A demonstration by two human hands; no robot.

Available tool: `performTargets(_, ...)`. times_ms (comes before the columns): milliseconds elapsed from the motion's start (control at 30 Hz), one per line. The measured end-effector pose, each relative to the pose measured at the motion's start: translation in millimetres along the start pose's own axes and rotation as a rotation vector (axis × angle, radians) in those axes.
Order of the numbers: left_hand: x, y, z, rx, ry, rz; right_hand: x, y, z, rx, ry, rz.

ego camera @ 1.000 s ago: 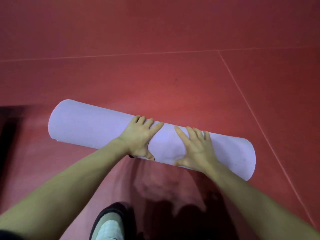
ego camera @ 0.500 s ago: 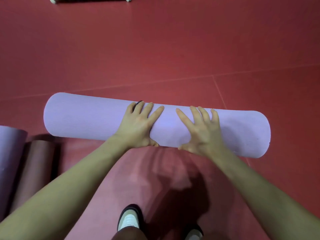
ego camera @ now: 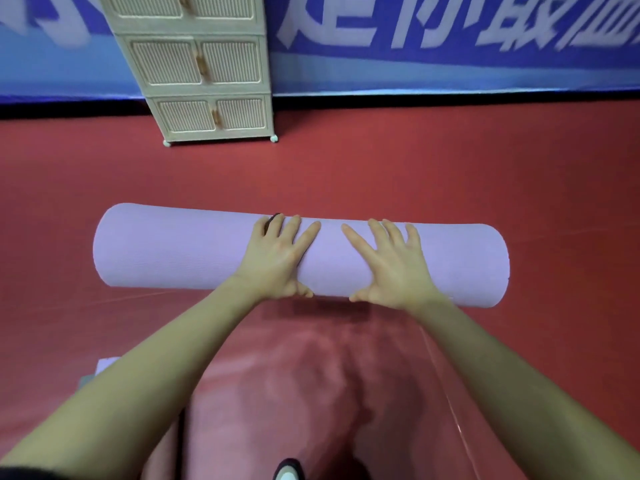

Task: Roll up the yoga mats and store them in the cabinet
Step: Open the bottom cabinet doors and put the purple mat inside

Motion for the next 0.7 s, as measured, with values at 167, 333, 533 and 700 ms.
performTargets(167, -42, -41, -74, 0.064, -0.039, 0.023, -6, -57, -78, 0.110, 0.023, -0.023)
performTargets(333, -89, -76, -108, 0.121, -0.094, 0.040, -12, -118, -112, 0.216, 0.051, -0.078)
performTargets(533, -178, -126, -95, 0.085, -0.160, -0.007, -22, -226, -96, 0.223, 0.040, -0.125)
performTargets(700, -270, -180, -71, 0.005, -0.208, -0.064, -27, -340, -64, 0.189, 0.001, -0.150)
Point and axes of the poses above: each hand's wrist, its own y-axis away from the middle knuckle, its own z-axis out of the palm, x = y × z, the point moved 8 cm from there along -y, towards the middle knuckle, and after that the axes turned 15 degrees about x, right-handed, at the moved point
